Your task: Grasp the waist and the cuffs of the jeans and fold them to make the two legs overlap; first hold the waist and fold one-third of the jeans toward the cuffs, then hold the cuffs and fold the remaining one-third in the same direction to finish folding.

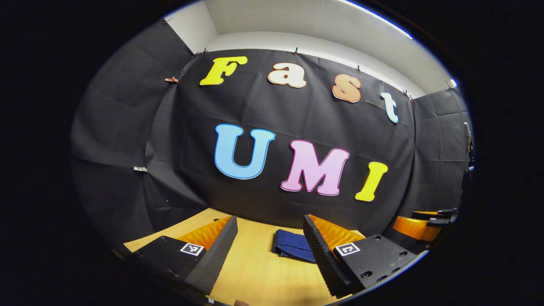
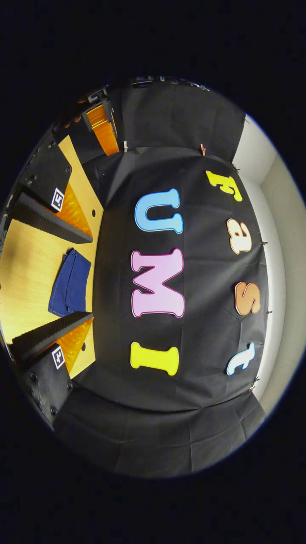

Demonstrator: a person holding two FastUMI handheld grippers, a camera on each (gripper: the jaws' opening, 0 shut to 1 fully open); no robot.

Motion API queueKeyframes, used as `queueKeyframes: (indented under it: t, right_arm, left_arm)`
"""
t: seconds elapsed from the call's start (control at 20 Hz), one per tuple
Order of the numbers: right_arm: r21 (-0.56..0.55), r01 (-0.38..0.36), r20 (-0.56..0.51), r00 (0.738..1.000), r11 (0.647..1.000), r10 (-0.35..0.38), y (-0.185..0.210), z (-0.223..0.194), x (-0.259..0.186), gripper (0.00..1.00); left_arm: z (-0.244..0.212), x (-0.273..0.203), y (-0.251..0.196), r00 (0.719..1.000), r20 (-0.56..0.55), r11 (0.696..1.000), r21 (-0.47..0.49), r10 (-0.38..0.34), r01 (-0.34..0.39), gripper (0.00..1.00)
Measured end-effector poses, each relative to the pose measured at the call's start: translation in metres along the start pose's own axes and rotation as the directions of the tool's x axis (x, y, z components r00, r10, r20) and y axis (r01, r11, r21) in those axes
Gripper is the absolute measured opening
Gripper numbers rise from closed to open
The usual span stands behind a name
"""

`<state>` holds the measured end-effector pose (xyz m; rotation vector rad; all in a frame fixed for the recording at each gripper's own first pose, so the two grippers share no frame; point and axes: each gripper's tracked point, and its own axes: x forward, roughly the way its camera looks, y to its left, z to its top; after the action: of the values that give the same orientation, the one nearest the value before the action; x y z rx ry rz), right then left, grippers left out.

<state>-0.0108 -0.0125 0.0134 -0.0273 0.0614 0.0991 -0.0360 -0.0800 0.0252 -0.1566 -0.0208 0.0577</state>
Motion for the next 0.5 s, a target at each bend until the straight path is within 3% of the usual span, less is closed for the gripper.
queueKeyframes:
  t: [0.5]
  right_arm:
    - [-0.035, 0.036, 0.005, 0.999, 0.999, -0.036, 0.001, 0.001, -0.001, 0.98]
  left_arm:
    - [-0.009, 0.009, 0.018, 1.000, 0.000, 1.000, 0.005, -0.004, 0.004, 0.96]
